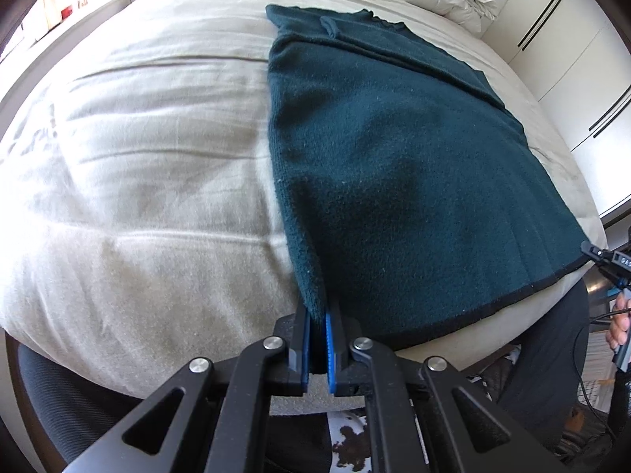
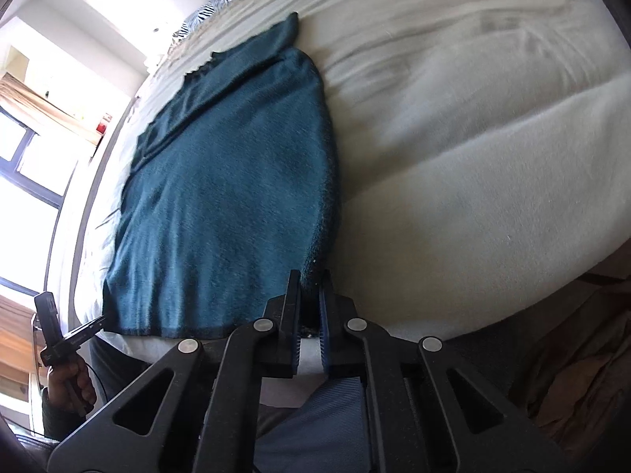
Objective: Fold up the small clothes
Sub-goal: 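Lift the held hem with both grippers and carry it toward the collar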
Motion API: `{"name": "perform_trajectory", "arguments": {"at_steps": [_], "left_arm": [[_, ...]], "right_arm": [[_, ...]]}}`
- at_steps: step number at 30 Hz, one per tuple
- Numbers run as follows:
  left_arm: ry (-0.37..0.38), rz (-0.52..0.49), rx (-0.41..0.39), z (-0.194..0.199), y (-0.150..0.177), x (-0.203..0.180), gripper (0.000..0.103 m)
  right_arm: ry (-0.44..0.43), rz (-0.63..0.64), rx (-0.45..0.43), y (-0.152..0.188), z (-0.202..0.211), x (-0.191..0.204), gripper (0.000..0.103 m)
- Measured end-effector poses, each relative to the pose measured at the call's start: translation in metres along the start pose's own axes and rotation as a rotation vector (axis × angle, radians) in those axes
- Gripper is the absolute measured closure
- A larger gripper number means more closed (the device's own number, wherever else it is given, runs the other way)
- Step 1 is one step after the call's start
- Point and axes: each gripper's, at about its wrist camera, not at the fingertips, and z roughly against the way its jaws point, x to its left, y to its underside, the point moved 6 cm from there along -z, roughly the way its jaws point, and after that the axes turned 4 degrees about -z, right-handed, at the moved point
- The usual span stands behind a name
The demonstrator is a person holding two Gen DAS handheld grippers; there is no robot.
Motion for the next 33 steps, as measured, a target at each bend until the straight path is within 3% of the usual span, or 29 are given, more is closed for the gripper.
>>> {"name": "perform_trajectory", "arguments": {"at_steps": [7,14,25,33], "left_arm": [[-0.012,-0.006,-0.037,0.011,-0.007,0.0,0.097],[0.027,0.026,-0.084,0.024,-0.019,0.006,0.097],[0.076,0.09,-0.158,0.042,-0.053,0.025,0.097],[0.178,0.181,-0.19,0.049,-0.074,0.04,0.097]], "right_arm": [[-0.055,0.035,-0.033,-0.01,0.013,0.032,0.097],[-0.118,0.019,-0.072,-0.024,0.021,0.05,0.097],[-0.188,-0.014,-0.19,-0.08,0.04,0.068,0.097],[-0.204,-0.026,-0.229,-0.11,0.037,0.076,0.097]]}}
